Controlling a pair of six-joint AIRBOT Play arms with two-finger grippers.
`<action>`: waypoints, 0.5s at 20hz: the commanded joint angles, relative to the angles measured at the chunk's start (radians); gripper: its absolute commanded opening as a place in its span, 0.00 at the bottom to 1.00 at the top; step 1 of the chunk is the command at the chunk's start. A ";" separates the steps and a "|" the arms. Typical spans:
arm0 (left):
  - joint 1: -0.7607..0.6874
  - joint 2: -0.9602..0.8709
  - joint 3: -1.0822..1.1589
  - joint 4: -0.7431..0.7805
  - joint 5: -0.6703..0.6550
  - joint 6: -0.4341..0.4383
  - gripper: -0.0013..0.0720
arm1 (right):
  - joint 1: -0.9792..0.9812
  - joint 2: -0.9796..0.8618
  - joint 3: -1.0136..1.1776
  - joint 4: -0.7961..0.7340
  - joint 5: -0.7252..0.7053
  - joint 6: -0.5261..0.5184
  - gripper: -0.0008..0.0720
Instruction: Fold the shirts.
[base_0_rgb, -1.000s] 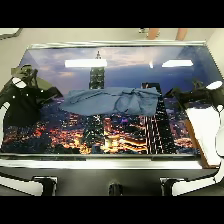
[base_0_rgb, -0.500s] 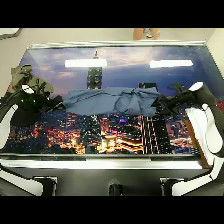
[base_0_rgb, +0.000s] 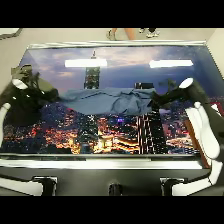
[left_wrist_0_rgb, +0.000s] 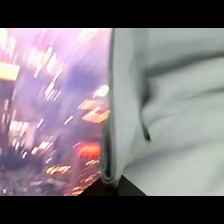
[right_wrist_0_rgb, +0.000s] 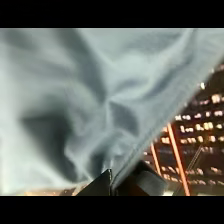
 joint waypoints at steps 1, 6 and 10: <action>0.007 0.225 0.077 0.002 0.108 0.050 0.05 | -0.056 0.196 0.086 -0.031 -0.065 -0.090 0.06; 0.025 0.681 0.167 0.076 0.200 -0.042 0.05 | -0.145 0.631 0.227 -0.103 -0.243 -0.099 0.06; 0.025 0.932 0.122 0.187 0.206 -0.188 0.05 | -0.145 0.839 0.227 -0.163 -0.122 -0.056 0.06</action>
